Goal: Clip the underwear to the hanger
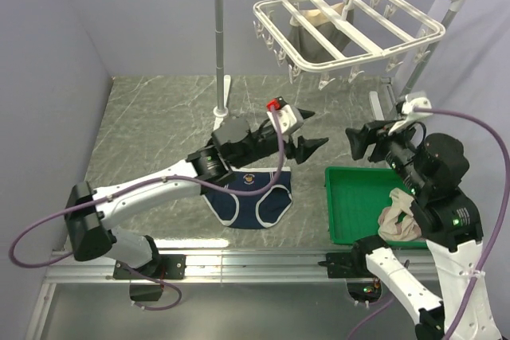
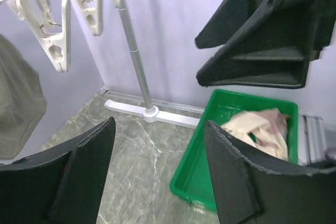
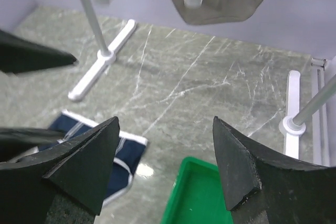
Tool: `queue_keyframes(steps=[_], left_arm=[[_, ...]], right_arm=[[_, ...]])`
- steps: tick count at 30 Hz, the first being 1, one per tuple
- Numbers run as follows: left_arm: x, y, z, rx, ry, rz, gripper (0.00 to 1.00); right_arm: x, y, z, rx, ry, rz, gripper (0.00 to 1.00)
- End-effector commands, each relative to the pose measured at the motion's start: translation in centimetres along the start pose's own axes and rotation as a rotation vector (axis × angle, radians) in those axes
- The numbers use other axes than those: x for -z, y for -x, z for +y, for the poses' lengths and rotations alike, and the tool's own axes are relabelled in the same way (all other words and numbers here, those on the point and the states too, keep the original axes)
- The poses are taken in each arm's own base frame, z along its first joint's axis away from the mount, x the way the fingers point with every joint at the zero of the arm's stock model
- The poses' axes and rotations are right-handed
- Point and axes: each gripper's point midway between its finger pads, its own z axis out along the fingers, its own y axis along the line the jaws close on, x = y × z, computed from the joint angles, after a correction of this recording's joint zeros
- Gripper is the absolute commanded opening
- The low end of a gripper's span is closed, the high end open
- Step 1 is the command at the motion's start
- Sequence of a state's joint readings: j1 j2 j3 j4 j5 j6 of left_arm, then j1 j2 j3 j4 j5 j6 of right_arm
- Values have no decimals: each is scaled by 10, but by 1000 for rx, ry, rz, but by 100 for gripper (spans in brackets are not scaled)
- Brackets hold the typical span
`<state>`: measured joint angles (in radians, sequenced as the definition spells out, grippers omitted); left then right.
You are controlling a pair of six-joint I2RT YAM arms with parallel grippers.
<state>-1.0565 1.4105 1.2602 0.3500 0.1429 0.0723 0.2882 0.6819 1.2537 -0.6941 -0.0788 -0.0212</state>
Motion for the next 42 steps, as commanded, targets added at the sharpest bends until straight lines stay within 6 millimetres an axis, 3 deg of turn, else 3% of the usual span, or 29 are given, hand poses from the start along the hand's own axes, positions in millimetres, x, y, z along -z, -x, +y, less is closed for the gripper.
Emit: queue_keyframes(steps=[1,7,15,18,22,32,42], left_arm=[[-19,44,31,39,180,-151,72],[-33,44,41,47,227,-165,72],[-46,66,65,49,262,-221,55],[-48,63,82,82,295,-210,50],[-39,64,106,67,335,-208,47],[-15,52,136,68,405,-173,48],[9,39,191,154,515,-135,47]], right_arm=[[-7,26,-4,-116,-28,-31,78],[-22,39,-7,-215,20,16,76],[-32,60,-12,-237,104,-16,73],[-29,63,-12,-218,113,-32,73],[-24,65,-16,-182,99,-51,72],[-20,70,-14,-142,107,-73,70],[-4,108,-23,-137,22,-190,70]])
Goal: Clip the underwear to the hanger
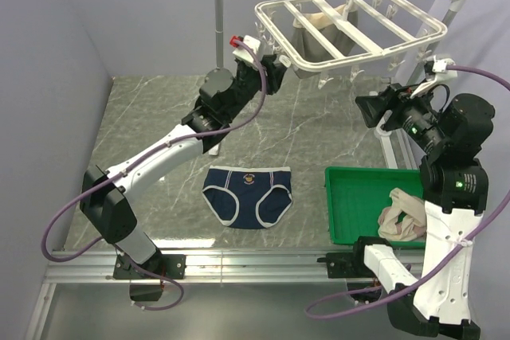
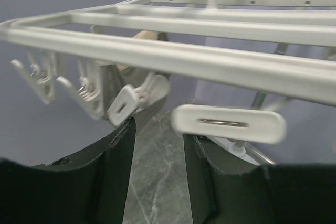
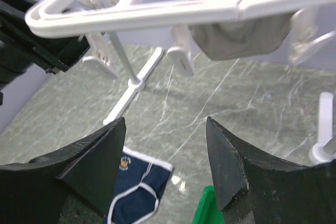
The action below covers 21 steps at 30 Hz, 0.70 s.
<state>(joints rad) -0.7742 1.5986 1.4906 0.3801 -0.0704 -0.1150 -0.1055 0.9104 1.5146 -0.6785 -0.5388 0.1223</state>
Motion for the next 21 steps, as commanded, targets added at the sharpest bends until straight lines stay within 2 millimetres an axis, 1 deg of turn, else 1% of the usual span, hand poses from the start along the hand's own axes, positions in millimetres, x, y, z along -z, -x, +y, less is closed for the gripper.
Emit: queue_keyframes(steps=[1,2,3,4,5,6,7,8,9,10,11,12,13,14,15,16,17,18,19,20,21], left_arm=[[7,33,15,58,29,-59,47],[6,32,18,66,33,-51,47],[7,34,24,64,44,-56,47],[7,34,28,66,50,-54,48],[7,31,29,73,48,-43,48],[9,33,30,74,47,-40,48],[11,33,33,78,50,-36,51],[14,24,36,85,54,-10,52],[20,28,36,95,41,-8,55],[25,27,37,107,44,-1,60],[31,12,37,108,37,37,63],[41,21,33,108,26,24,66],[47,20,31,105,7,28,71],[55,4,29,101,-6,63,73],[66,15,25,100,-24,42,75],[72,11,19,107,-54,55,77],[80,1,17,103,-73,79,77],[89,8,6,96,-114,66,78],[94,8,-2,74,-141,60,78],[101,-1,-9,64,-166,74,79],[107,2,-27,55,-212,67,78]], right_arm=[[18,46,6,42,-43,-156,70],[22,51,9,42,-43,-177,70],[26,60,12,34,-40,-208,71],[29,67,13,29,-51,-228,71],[31,73,15,26,-49,-244,71],[35,85,19,19,-44,-267,72],[36,92,21,16,-43,-281,72],[33,96,20,6,-46,-282,72],[39,108,25,8,-40,-309,72],[39,112,26,5,-38,-314,72],[34,114,24,-3,-38,-308,72],[39,122,29,8,-29,-327,72],[38,124,29,10,-25,-325,72],[34,126,28,9,-24,-319,72],[36,131,29,15,-25,-329,72],[35,132,27,15,-31,-330,72],[31,132,25,13,-35,-321,72],[32,134,25,18,-36,-322,72],[30,133,25,17,-32,-318,72],[29,133,26,22,-25,-317,72],[27,130,28,19,-8,-307,72]])
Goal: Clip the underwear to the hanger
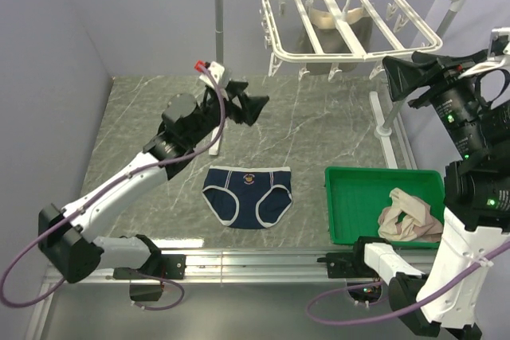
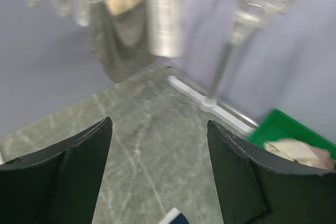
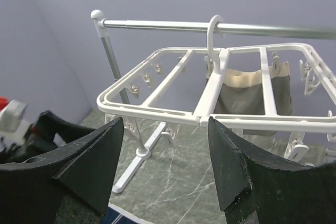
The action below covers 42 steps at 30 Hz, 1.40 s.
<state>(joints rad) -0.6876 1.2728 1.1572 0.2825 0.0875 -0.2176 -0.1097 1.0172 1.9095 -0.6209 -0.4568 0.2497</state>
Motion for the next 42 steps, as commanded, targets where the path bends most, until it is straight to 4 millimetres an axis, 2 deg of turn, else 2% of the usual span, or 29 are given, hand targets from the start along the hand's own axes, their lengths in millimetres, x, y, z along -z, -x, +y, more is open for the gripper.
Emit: queue_keyframes(steps=[1,2,3,5,6,7,8,10,11,12,14,15,17,18,20,21,23,25,28,32,36,37,39,40,42], left_arm=[[18,10,-52,-67,-176,-47,79],[20,3,-61,-73,-200,-39,79],[22,0,-80,-76,-254,-38,79],[22,8,-101,-91,-303,-76,79],[21,7,-116,-88,-330,-83,79],[20,9,-123,-97,-341,-97,79],[17,20,-131,-98,-347,-141,79],[6,15,-142,-86,-323,-146,80],[3,26,-146,-80,-320,-177,80],[-5,23,-150,-73,-295,-185,81],[-12,34,-157,-86,-300,-217,81],[-20,29,-155,-86,-259,-211,81],[-28,41,-147,-89,-194,-234,78],[-36,35,-145,-90,-177,-222,77],[-41,42,-141,-110,-144,-254,77],[-45,37,-141,-121,-139,-252,77],[-48,41,-141,-121,-131,-279,78],[-54,36,-140,-132,-123,-281,78],[-65,40,-137,-150,-93,-300,79],[-78,39,-131,-158,-76,-302,77],[-72,45,-127,-152,-93,-302,73],[-68,37,-125,-149,-102,-278,73],[-57,39,-123,-132,-119,-258,72],[-53,30,-120,-131,-124,-235,72],[-43,36,-114,-126,-125,-243,71]], right_arm=[[-9,-4,-2,-19,14,21,72],[-11,-9,-3,-28,19,35,71],[-12,-14,-3,-34,26,50,71],[-9,-25,5,-38,77,83,70],[-12,-38,3,-41,92,114,70],[-11,-44,4,-46,107,128,70],[-8,-48,5,-50,108,130,70],[-9,-63,2,-61,114,162,71],[-7,-66,3,-62,112,163,72],[-8,-73,-1,-69,104,174,72],[-6,-78,-4,-59,91,172,74],[-6,-78,-5,-50,92,164,75],[-1,-78,0,-21,115,135,78],[0,-76,0,-24,114,119,78],[4,-75,2,-69,99,90,79],[6,-73,0,-82,79,74,79],[7,-72,5,-83,105,73,80],[7,-76,13,-91,153,114,79],[-4,-89,5,-124,136,216,79],[0,-99,9,-111,172,236,74],[0,-106,7,-97,172,270,70],[-1,-108,5,-95,172,279,70],[0,-109,8,-94,193,287,70],[-1,-109,9,-96,197,286,69],[-2,-110,10,-107,203,283,67]])
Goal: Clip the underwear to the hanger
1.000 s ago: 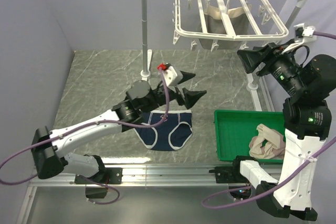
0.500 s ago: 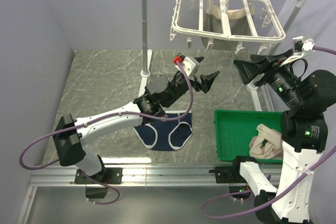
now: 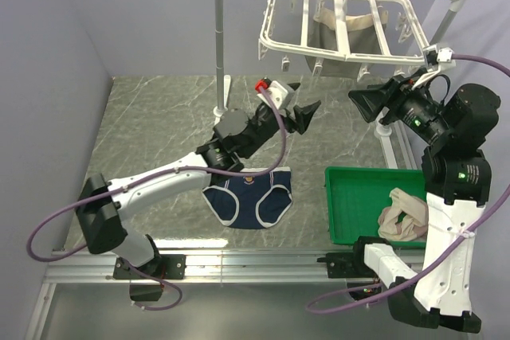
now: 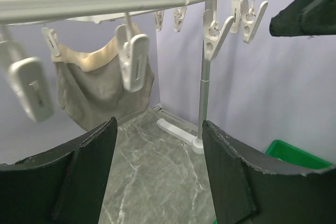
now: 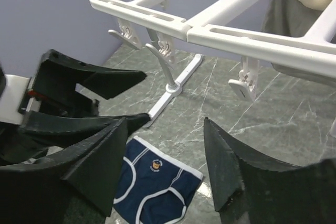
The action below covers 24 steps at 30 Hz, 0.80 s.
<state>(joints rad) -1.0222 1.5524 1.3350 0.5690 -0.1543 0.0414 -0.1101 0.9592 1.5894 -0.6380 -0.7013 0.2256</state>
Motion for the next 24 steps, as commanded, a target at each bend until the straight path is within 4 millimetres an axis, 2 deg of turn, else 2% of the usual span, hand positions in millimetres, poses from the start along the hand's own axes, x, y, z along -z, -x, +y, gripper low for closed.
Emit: queue_keyframes(steps=[1,6,7,8,10,12,13,15,16,17,19,20,21,23,24], left_arm=[[20,34,4,36,-35,-65,71],[26,41,-10,93,-117,-81,68],[23,48,-11,100,-121,-97,68],[19,43,-12,104,-121,-88,67],[12,48,-13,112,-123,-101,66],[2,36,-12,105,-104,-84,68],[-3,41,-10,100,-93,-95,70],[-12,29,-2,82,-45,-83,74],[-17,35,1,82,-28,-98,75],[-22,27,2,77,-17,-90,75],[-28,33,6,65,9,-109,75],[-32,25,7,61,19,-98,75],[-36,33,11,60,40,-116,75],[-43,29,12,60,46,-119,75],[-46,39,12,63,46,-145,73]], right_arm=[[0,2,4,19,26,-7,65],[-5,1,4,-4,22,-7,60],[-5,1,4,-11,22,-12,59],[-6,2,4,-9,19,-21,58],[-6,4,3,-6,5,-31,57],[-7,5,3,-4,1,-40,57],[-7,5,3,-7,-3,-42,57],[-7,7,4,-6,0,-47,57],[-8,6,5,-10,4,-45,57],[-8,6,6,-9,6,-46,57],[-8,4,5,-12,4,-44,57],[-8,4,5,-11,4,-45,57],[-7,4,5,-9,3,-50,57],[-8,3,3,-9,-13,-55,56],[-7,3,2,-7,-20,-59,54]])
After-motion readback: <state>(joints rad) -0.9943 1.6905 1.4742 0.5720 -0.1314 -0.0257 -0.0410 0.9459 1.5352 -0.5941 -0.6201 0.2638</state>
